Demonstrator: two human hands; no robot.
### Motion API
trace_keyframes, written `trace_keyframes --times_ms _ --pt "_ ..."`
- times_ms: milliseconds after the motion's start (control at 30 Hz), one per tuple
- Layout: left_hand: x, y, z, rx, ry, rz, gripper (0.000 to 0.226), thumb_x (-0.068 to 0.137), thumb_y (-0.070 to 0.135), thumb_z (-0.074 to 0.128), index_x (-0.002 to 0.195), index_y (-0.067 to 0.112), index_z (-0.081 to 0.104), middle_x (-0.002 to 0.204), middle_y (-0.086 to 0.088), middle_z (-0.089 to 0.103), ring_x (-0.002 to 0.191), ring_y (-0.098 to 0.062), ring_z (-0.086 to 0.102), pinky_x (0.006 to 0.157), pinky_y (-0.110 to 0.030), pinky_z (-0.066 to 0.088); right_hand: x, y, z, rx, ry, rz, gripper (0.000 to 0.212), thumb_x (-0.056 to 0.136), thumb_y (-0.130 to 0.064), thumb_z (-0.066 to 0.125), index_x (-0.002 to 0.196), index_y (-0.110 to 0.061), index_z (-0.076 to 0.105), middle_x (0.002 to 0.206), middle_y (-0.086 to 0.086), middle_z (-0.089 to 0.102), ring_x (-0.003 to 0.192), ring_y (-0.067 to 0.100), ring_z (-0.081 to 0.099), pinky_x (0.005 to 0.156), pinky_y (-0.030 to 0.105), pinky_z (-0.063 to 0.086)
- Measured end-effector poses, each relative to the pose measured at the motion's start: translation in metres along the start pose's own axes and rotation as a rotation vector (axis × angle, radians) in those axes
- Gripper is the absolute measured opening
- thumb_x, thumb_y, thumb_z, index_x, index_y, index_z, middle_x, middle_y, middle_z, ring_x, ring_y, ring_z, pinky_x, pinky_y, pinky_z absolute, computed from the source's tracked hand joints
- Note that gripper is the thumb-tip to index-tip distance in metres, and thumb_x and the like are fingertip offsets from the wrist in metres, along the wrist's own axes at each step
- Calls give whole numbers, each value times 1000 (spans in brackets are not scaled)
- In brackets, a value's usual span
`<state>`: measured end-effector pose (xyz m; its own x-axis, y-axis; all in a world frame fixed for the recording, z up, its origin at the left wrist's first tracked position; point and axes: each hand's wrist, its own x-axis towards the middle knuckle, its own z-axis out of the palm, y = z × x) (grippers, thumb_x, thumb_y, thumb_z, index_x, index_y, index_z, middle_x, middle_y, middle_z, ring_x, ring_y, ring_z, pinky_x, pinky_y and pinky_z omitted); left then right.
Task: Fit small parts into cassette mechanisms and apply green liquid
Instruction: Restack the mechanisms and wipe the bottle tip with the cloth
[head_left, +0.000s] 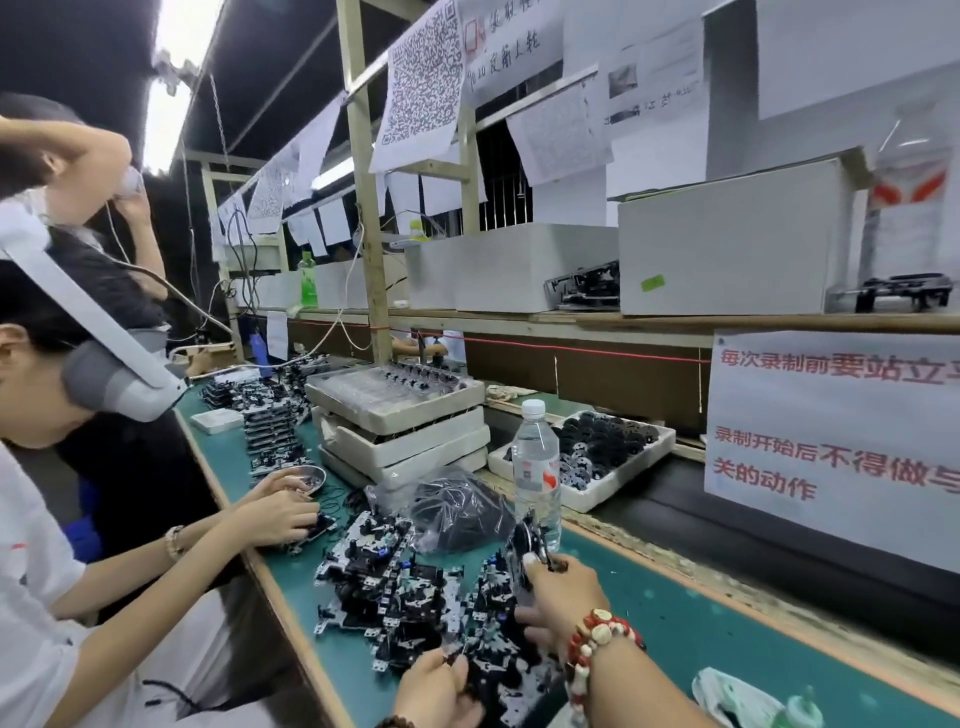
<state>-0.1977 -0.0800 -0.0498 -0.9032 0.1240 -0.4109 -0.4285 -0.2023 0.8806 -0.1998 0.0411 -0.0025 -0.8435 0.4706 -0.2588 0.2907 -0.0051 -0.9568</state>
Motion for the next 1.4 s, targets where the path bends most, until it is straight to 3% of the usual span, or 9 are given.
trace_keyframes --times_ms 133,300,500,633,733,900,1067,1233,1400 --pt "-1 9 -15 -202 48 -34 34 92 -15 33 122 -7 48 81 -20 54 68 -34 51 53 -44 50 -7 -4 -9 299 -44 41 30 95 -24 50 120 -8 50 82 5 58 80 25 70 58 28 55" --pt "-1 24 -31 -304 33 -16 43 93 -12 35 134 2 39 126 -28 48 115 -42 48 80 -51 42 -16 -14 -14 654 -85 76 34 94 -21 52 124 -5 48 84 7 57 60 16 68 53 28 56" --pt "-21 43 -20 -414 -88 111 42 95 -6 36 135 6 39 115 -23 55 86 -31 57 64 -45 46 -25 -25 -28 913 -109 62 42 93 -22 56 130 -9 44 102 11 58 53 14 67 41 23 53" --pt "-35 51 -4 -428 -159 169 45 95 -1 39 139 8 35 107 -16 57 86 -26 56 66 -39 46 -36 -38 -46 1009 -120 31 15 92 -21 57 95 -8 51 82 10 57 61 16 63 44 25 55" --pt "-47 55 6 -434 -219 218 47 96 2 39 141 10 34 121 -16 54 86 -24 55 65 -37 49 -47 -48 -56 1078 -124 15 15 90 -21 59 91 -9 50 71 8 57 50 14 64 44 26 55" --pt "-72 60 27 -437 -356 309 42 96 6 39 137 5 38 98 -12 57 77 -20 54 45 -23 54 -68 -59 -78 1202 -158 -41 17 90 -21 60 88 -7 52 47 4 61 42 11 62 52 30 58" --pt "-103 56 56 -451 -475 326 48 96 9 39 143 8 30 84 -6 56 67 -14 51 45 -18 52 -100 -67 -116 1283 -146 -117 19 87 -23 62 90 -7 53 51 4 58 45 11 60 60 34 58" --pt "-126 23 86 -506 -557 233 51 89 13 45 140 12 37 102 -10 62 79 -19 58 57 -25 56 -146 -47 -170 1363 -58 -189 17 87 -19 62 85 -5 53 47 5 54 41 11 58 48 29 57" --pt "-155 -26 131 -456 -490 186 28 98 4 30 120 4 47 60 -9 61 39 -9 59 35 -17 47 -193 7 -212 1429 91 -236 17 88 -15 58 78 -3 54 42 6 54 34 9 55 43 27 55"
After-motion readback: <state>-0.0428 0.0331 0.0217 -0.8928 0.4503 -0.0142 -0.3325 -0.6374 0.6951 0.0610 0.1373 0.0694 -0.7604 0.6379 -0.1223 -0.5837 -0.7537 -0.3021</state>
